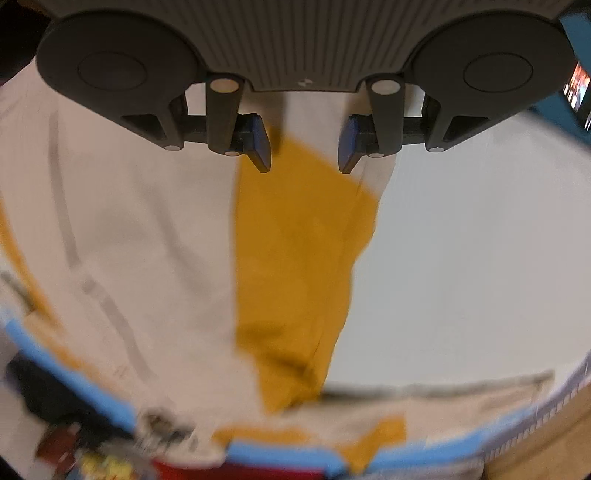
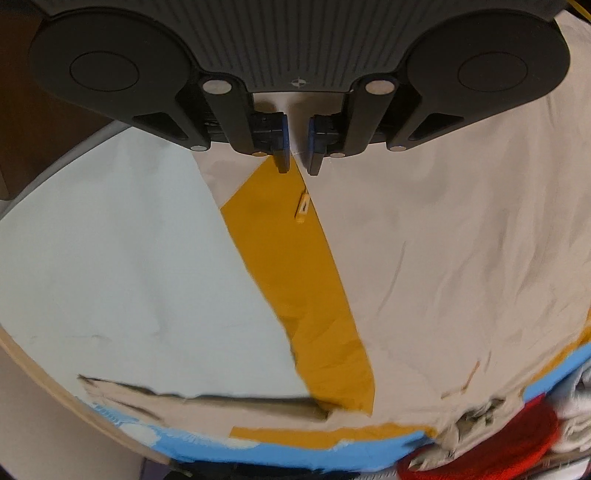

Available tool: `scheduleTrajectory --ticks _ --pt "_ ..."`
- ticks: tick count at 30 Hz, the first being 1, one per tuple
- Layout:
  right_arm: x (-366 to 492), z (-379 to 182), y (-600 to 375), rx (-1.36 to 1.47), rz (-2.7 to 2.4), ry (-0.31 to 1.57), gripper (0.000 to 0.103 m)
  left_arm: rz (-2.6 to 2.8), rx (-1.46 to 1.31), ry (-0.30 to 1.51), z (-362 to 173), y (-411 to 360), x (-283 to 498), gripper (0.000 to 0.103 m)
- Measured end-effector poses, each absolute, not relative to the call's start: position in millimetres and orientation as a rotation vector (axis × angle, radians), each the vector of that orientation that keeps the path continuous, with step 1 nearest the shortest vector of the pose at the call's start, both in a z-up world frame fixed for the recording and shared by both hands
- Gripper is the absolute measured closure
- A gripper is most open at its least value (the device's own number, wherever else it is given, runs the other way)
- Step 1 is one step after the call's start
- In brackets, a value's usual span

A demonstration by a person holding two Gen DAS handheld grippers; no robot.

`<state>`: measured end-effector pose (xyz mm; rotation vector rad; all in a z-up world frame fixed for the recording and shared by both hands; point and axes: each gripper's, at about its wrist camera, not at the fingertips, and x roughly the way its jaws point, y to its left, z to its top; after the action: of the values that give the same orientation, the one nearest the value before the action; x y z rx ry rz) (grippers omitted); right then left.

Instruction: Fold large clothes

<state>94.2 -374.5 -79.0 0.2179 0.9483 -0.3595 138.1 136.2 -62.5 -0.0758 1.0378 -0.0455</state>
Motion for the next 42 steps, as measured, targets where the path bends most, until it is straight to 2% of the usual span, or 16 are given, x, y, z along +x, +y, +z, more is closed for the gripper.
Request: scheduleTrajectory --ticks 2,4,6,7,8,11,19,23,28,31,33,35,42 --pt "82 -64 -367 0.205 -0.344 0.836 0.094 -0.061 -0.087 0.964 -47 132 135 0.053" --pt "76 -42 -358 0.177 -0.315 0.708 0.093 -0.056 -0.085 0.877 -36 123 140 0.052" --pt "69 -21 -350 0.146 -0.297 0.582 0.088 -0.043 -0.08 0.79 -23 115 136 0.046" --pt "65 -13 -348 0.134 -0.294 0.53 0.086 -0.034 -0.08 0.739 -15 112 134 0.039" --pt "61 -4 -343 0.117 -0.291 0.47 0.081 -0.027 -0.083 0.699 -7 111 127 0.036" --pt "55 15 -340 0.072 -0.302 0.351 0.078 -0.008 -0.101 0.59 11 103 126 0.031" --pt "59 38 -335 0.019 -0.311 0.201 0.078 0.011 0.017 0.398 68 81 156 0.028" --pt "59 41 -323 -0.018 -0.3 0.137 0.064 -0.019 0.005 0.34 107 84 196 0.027" --pt "67 47 -315 -0.091 -0.317 0.144 0.063 -0.01 -0.004 0.326 134 92 266 0.027" --pt "79 57 -313 -0.088 -0.307 0.169 0.063 -0.002 -0.006 0.325 120 100 289 0.029" --pt "90 68 -305 -0.121 -0.292 0.172 0.063 -0.003 -0.01 0.367 96 111 298 0.037" --pt "104 79 -294 -0.146 -0.244 0.16 0.063 0.017 -0.023 0.516 72 118 318 0.061" --pt "193 114 -239 -0.081 -0.042 0.144 0.063 0.03 -0.057 0.557 52 154 356 0.069"
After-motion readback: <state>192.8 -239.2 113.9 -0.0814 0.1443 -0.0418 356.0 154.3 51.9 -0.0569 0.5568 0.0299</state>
